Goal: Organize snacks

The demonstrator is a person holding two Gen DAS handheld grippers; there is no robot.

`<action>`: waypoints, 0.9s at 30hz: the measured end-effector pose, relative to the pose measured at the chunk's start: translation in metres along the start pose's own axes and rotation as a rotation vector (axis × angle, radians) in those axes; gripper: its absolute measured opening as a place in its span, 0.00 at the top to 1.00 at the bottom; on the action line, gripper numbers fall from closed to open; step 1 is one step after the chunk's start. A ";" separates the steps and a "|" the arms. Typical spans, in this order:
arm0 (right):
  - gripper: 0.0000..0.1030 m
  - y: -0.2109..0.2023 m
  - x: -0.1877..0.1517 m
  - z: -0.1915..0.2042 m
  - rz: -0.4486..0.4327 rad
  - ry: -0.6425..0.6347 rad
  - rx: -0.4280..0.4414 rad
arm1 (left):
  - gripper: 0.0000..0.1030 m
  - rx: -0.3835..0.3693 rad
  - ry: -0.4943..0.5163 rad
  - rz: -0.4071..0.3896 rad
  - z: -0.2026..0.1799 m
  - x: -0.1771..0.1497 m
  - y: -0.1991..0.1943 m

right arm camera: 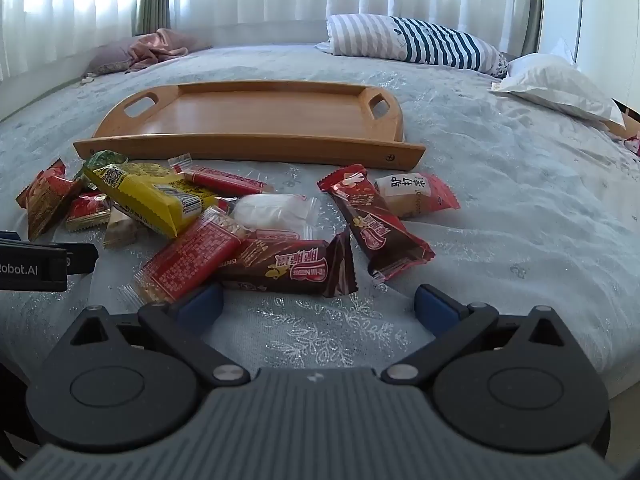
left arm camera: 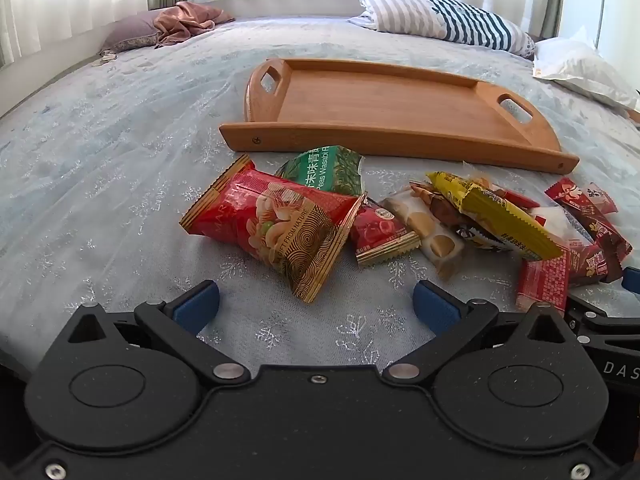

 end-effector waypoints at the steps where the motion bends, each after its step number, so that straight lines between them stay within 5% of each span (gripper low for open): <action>1: 0.00 0.000 0.000 0.000 0.007 0.008 0.009 | 0.00 0.003 0.002 -0.010 0.000 0.000 0.000; 27: 0.00 -0.002 0.003 0.001 0.010 0.001 0.002 | 0.00 0.004 0.003 0.014 0.000 0.001 0.004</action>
Point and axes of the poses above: each gripper's, at about its wrist camera, not at the fingertips, and y roughly the way its jaws point, z to its left, x to its top, the point moved 2 cm from there along y, roughly the way its jaws point, and after that the axes turned 3 degrees about z, right-handed, at the moved point
